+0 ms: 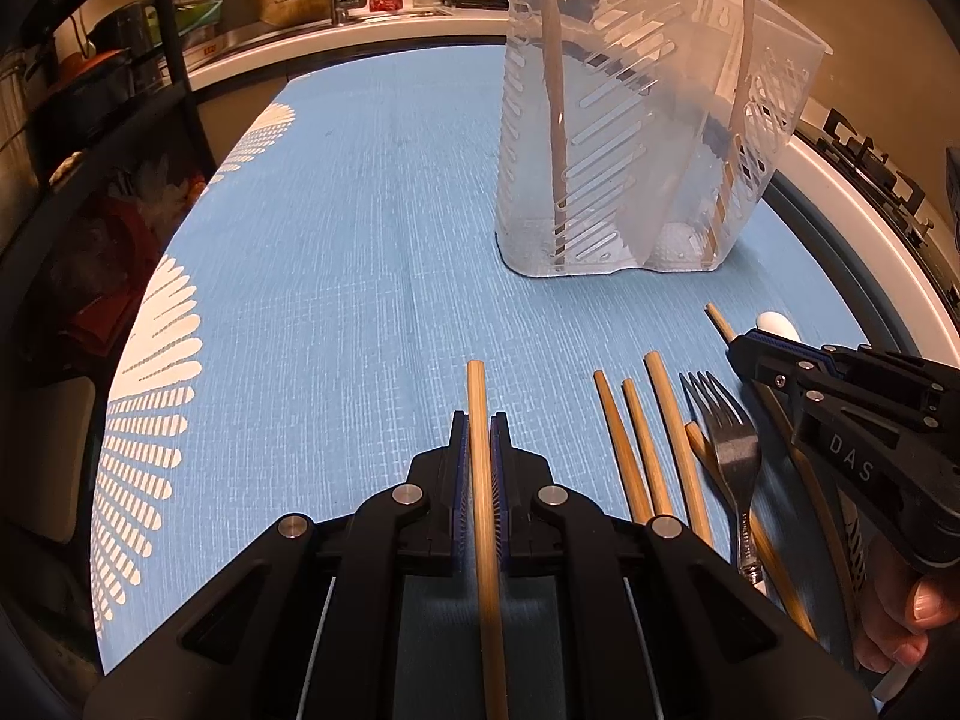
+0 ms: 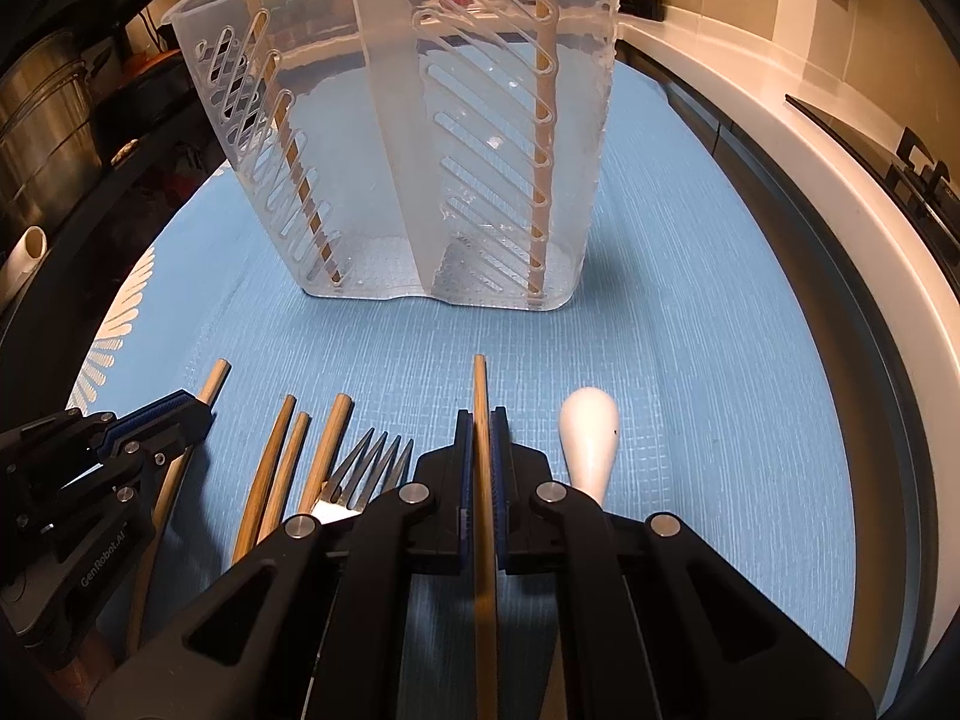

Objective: Organize utensils
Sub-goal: 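Lift the left tool's chopstick toward the holder while the right tool lifts its chopstick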

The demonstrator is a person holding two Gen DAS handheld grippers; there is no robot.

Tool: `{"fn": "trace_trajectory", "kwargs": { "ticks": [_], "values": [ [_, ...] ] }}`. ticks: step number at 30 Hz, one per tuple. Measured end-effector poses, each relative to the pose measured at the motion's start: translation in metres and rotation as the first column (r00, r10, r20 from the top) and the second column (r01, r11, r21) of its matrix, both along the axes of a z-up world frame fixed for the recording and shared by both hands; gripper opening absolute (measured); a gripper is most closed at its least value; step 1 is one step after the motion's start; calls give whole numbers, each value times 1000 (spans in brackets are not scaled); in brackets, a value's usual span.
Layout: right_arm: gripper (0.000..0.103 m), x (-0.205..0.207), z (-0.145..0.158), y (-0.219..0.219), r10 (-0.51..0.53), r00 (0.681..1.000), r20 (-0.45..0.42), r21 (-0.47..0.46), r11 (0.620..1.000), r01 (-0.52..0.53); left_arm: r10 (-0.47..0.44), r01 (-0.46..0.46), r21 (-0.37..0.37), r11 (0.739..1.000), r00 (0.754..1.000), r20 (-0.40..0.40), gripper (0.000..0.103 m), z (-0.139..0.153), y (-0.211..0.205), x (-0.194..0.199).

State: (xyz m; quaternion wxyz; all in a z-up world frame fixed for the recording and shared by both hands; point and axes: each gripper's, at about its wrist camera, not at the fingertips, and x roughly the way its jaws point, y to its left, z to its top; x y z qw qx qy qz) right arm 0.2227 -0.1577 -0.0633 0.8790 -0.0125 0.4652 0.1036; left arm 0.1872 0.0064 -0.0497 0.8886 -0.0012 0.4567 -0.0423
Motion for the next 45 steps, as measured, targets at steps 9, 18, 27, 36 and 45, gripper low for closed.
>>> {"fn": "trace_trajectory", "kwargs": {
  "ticks": [9, 18, 27, 36, 45],
  "values": [
    [6, -1, 0, 5, 7, 1000, 13, -20, 1000, -7, -15, 15, 23, 1000, 1000, 2, 7, 0, -3, 0],
    [5, -9, 20, -9, -11, 1000, 26, 63, 998, 9, -4, 3, -58, 998, 1000, -15, 7, 7, 12, 2],
    [5, -24, 83, -31, -37, 988, 147, 166, 986, 12, -8, 15, -114, 993, 998, 65, 7, 41, 26, -4],
    [5, -39, 127, -31, -20, 967, 253, 120, 993, -11, -49, 71, -119, 990, 982, 183, 7, 89, 16, -21],
    [5, -57, 170, -35, -17, 940, 342, 106, 994, -21, -76, 102, -86, 991, 962, 264, 7, 136, 3, -42]
  ]
}}
